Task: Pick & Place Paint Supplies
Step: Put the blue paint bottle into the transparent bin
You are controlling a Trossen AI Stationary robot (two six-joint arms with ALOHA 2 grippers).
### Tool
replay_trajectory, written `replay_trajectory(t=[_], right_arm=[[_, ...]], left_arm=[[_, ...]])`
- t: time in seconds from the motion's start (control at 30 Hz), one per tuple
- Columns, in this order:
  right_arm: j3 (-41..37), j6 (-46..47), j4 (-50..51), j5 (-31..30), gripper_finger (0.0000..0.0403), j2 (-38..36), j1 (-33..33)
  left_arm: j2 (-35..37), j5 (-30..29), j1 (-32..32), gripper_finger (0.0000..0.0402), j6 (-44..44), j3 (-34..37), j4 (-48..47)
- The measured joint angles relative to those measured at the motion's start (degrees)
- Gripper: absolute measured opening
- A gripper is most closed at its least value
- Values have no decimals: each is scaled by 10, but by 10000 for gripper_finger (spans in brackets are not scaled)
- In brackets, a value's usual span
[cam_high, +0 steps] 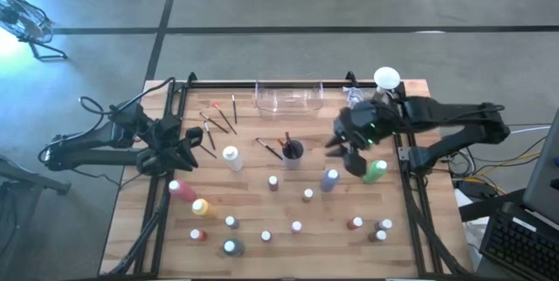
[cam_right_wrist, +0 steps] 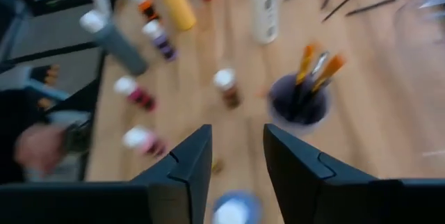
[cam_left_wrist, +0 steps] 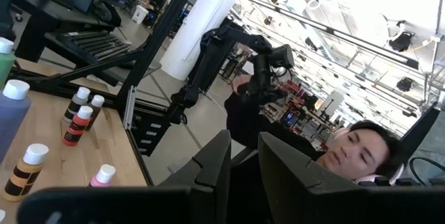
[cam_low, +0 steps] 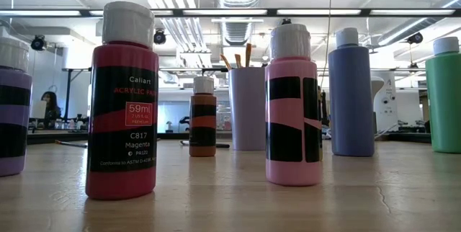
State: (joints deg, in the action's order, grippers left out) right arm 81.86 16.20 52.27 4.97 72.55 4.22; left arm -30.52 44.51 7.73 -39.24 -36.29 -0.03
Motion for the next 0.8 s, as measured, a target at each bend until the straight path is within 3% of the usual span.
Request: replay_trajectory(t=[0.17, 0.37, 0.63, 0.8], right_arm=[[-27, 82, 19, -6, 103, -43, 77], [-83, 155, 11, -68, 84, -75, 181], [-170, 227, -17, -200, 64, -85, 290], [-225, 243, -16, -292, 73, -87, 307]], left_arm=[[0, 0, 0, 81, 0, 0, 0], [0, 0, 0, 81, 0, 0, 0], [0, 0, 0, 81, 0, 0, 0], [0, 0, 0, 81, 0, 0, 0]])
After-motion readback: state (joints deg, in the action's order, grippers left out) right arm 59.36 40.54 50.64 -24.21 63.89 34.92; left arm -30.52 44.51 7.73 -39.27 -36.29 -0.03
